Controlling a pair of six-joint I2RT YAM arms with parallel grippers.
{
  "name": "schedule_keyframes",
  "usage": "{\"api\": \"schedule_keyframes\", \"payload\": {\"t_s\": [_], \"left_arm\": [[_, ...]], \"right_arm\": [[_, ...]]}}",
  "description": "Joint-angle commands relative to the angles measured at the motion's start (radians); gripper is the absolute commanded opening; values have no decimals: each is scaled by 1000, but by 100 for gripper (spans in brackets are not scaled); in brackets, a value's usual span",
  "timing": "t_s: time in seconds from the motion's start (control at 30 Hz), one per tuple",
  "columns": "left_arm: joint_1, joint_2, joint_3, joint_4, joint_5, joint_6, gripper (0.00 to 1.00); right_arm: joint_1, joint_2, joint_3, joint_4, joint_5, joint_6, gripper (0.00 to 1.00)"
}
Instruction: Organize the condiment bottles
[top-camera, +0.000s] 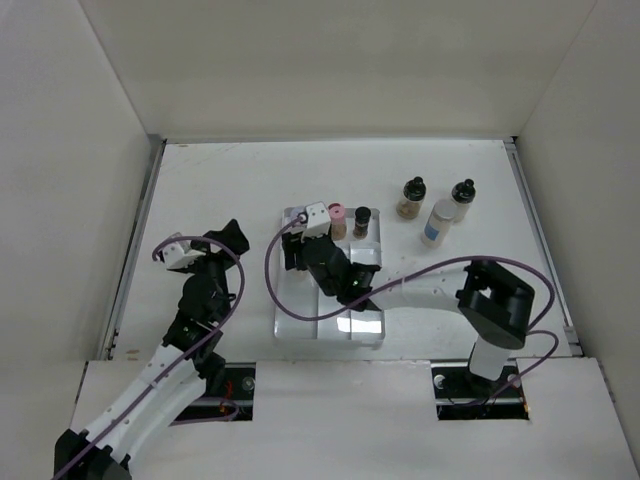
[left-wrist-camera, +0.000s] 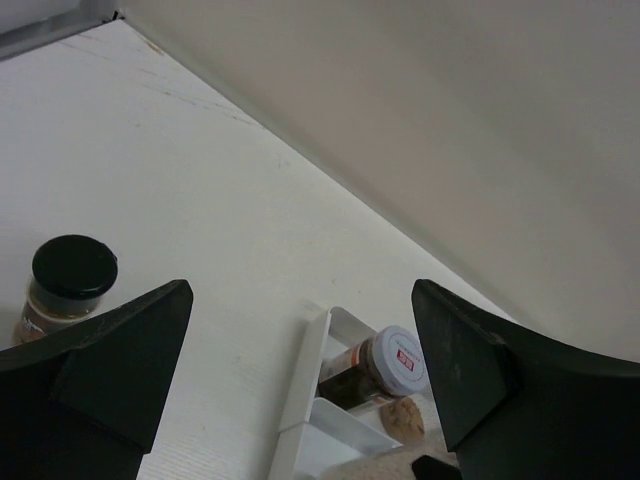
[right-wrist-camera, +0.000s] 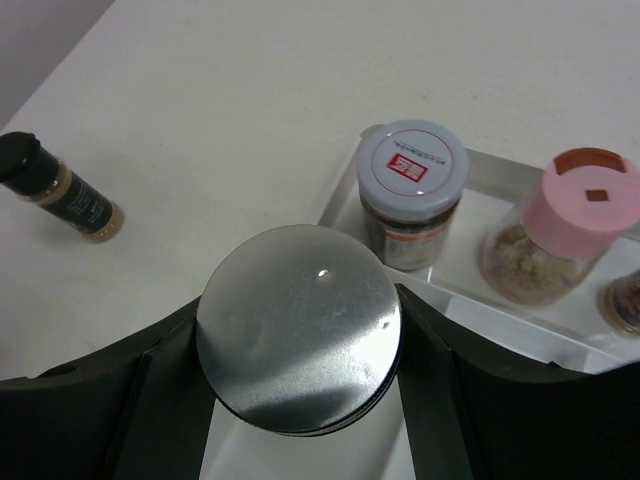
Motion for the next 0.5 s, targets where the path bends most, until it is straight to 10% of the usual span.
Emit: {"api": "schedule_keyframes", "payload": {"t_s": [0.0,0.47], "left_arm": [[13,-31,-5,-13,5,-28,93],[11,-17,0,-9,35,-31,93]], "right_arm": [[9,70,109,117,15,-38,59],[33,-64,5,108,75,-40,100]]}}
